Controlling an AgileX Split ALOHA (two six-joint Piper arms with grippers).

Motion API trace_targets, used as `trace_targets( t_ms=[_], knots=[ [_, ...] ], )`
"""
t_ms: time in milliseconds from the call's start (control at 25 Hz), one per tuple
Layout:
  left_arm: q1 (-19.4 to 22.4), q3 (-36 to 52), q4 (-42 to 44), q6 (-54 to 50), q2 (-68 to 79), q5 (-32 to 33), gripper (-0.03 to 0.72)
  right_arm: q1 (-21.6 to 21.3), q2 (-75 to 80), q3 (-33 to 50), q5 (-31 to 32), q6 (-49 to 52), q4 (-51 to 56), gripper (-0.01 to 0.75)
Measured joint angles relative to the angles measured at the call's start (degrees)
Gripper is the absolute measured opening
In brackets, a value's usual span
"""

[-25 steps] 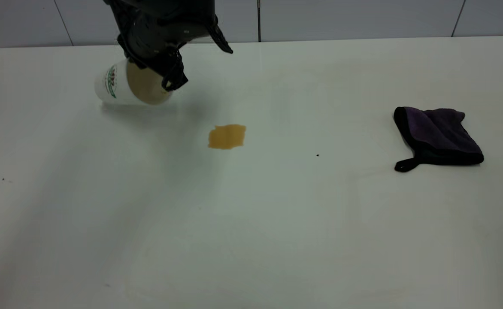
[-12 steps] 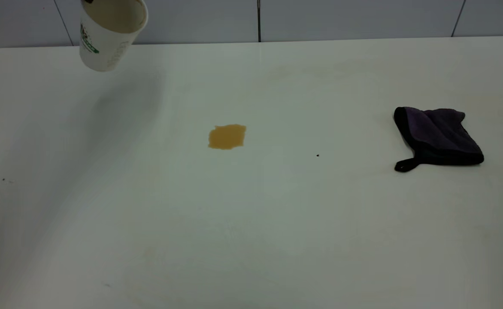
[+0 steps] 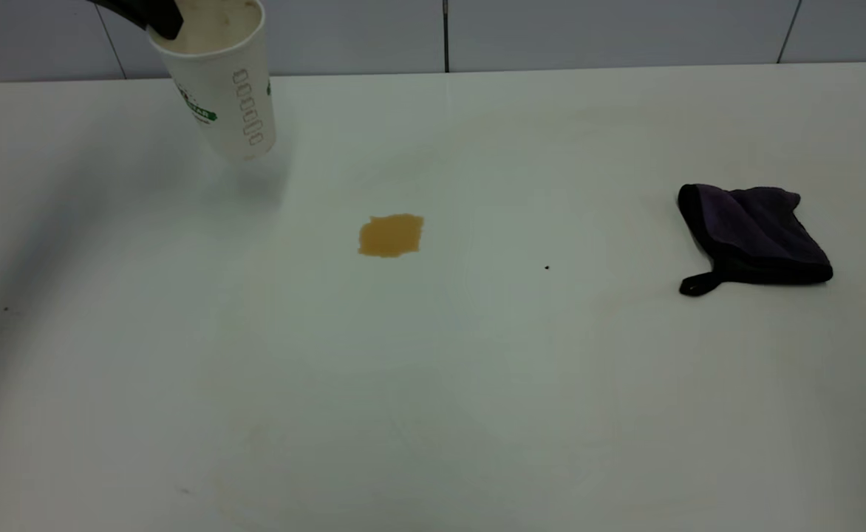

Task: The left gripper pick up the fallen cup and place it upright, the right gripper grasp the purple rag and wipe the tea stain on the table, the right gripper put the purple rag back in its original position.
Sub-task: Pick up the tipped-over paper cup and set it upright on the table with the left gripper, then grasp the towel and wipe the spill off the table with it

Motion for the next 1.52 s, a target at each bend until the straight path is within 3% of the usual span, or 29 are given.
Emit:
trace_targets(
  t_ms=[360,560,720,840,960,1040,1320,1520],
  knots=[
    [4.12,0.0,-8.33,5.49,6.76,-1.48,-0.005,0.0,0.0,0.0,0.0,0.0,0.0,0.239],
    [4.2,0.0,-10.82,5.73,9.05,-3.58,0.077,0.0,0.0,0.0,0.0,0.0,0.0,0.239],
    [4.2,0.0,-13.12,5.73,9.92,-4.94,0.224,0.0,0.0,0.0,0.0,0.0,0.0,0.239],
    [4.2,0.0,-13.54,6.31,9.95,-5.15,0.378,0.0,0.0,0.0,0.0,0.0,0.0,0.239],
    [4.2,0.0,-13.48,7.22,8.77,-5.07,0.578,0.0,0.0,0.0,0.0,0.0,0.0,0.239],
    [4.2,0.0,-13.23,7.26,6.87,-4.03,0.646,0.0,0.0,0.0,0.0,0.0,0.0,0.239],
    [4.62,0.0,-8.69,7.37,-5.32,3.97,0.649,0.0,0.0,0.0,0.0,0.0,0.0,0.239],
    [4.81,0.0,-2.53,3.58,-16.23,13.35,0.6,0.0,0.0,0.0,0.0,0.0,0.0,0.239]
  ],
)
